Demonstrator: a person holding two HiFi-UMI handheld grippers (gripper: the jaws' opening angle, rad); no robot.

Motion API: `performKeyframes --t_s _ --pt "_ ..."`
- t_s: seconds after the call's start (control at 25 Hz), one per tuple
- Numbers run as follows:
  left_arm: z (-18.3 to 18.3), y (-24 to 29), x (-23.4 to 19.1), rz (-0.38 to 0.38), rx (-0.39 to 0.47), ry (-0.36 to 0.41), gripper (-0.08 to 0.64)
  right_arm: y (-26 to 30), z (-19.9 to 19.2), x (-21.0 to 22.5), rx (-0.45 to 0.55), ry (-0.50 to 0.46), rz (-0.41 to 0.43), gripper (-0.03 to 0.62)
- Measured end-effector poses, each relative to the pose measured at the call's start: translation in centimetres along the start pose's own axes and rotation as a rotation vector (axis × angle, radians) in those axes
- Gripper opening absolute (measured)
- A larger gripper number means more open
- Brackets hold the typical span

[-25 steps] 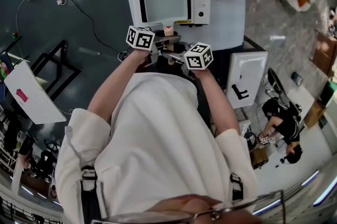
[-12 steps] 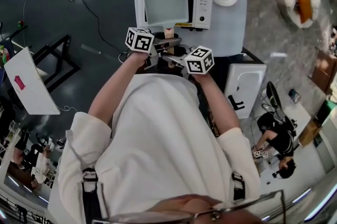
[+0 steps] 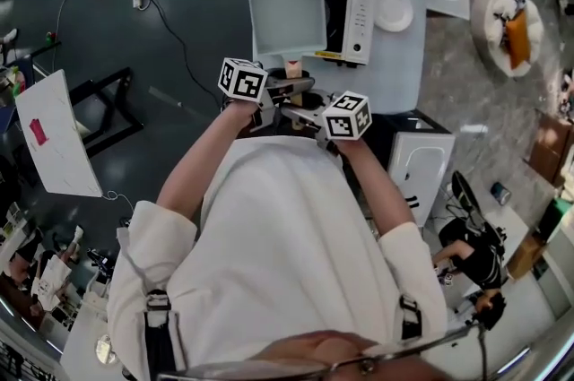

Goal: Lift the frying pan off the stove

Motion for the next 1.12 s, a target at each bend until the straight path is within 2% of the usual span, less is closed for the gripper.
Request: performKeyframes --t_s 0.24,0.4,0.68,1.12 --pt "-2.4 -2.7 1.5 -0.003 -0.032 0.038 0.173 2.1 -1.5 -3.0 0.026 -0.021 -0.028 0.172" --pt "-4.9 -4.2 2.3 -0.020 -0.047 0.035 0.173 3.3 -3.4 -5.2 0.048 -0.017 -0.038 0.173" --pt "-10.4 -7.5 4.3 -0.024 -0.069 0.075 0.175 6.1 -7.6 -9.8 0.077 -0.039 -0.062 0.175" --pt "-14.7 -9.5 7.3 -0.054 -0.116 0.084 0.176 7.2 -10.9 -14.3 0.135 -0.022 -0.094 0.176"
Point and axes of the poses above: the fingertips, and each gripper's own axes: y forward along the fingers, x to its right, z out of its top, the point moved 5 cm from there along -y, backward along the fingers, and after that the axes turned 4 degrees about -x, right-handed, at the moved point
